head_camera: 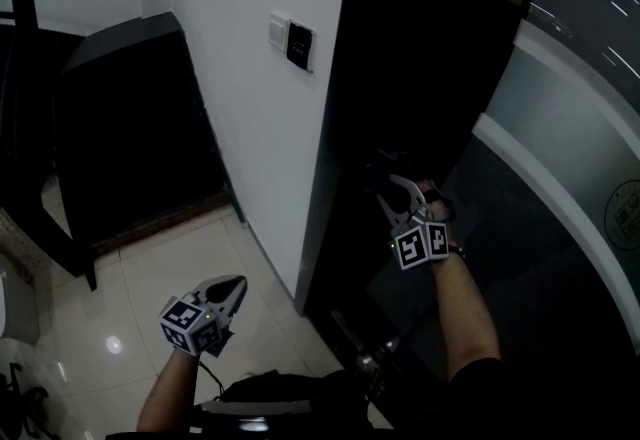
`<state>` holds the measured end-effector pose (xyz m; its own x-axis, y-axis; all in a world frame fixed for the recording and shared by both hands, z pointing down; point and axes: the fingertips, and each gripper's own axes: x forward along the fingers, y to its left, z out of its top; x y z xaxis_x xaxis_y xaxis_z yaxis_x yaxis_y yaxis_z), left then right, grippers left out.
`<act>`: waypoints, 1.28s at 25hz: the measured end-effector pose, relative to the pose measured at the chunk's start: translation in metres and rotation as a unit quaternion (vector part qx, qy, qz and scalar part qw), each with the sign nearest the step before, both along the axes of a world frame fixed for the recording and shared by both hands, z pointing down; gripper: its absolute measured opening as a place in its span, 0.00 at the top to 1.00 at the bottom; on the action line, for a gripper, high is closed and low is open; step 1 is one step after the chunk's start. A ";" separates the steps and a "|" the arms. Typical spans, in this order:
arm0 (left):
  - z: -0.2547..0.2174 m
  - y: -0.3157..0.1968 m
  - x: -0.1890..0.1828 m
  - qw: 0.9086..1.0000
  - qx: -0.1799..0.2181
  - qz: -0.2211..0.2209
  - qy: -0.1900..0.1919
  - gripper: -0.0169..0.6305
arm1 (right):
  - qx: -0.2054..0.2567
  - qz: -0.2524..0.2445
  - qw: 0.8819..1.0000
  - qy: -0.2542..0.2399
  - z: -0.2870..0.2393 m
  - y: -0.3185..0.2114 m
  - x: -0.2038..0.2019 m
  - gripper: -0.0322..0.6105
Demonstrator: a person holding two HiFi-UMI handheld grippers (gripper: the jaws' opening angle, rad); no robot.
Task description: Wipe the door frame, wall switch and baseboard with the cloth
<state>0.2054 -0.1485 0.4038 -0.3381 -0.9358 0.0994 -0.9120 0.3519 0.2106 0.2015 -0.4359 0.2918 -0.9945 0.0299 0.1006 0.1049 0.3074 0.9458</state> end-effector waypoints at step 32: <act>0.021 0.011 -0.003 0.999 -0.024 -0.023 0.024 0.97 | -0.019 -0.009 0.991 0.136 0.145 0.004 0.001 0.82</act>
<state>0.2025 -0.1375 0.4246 -0.3752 -0.9128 0.1611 -0.8837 0.4047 0.2351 0.2022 -0.4318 0.4369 -0.9304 0.0557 0.3623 0.3589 0.3391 0.8696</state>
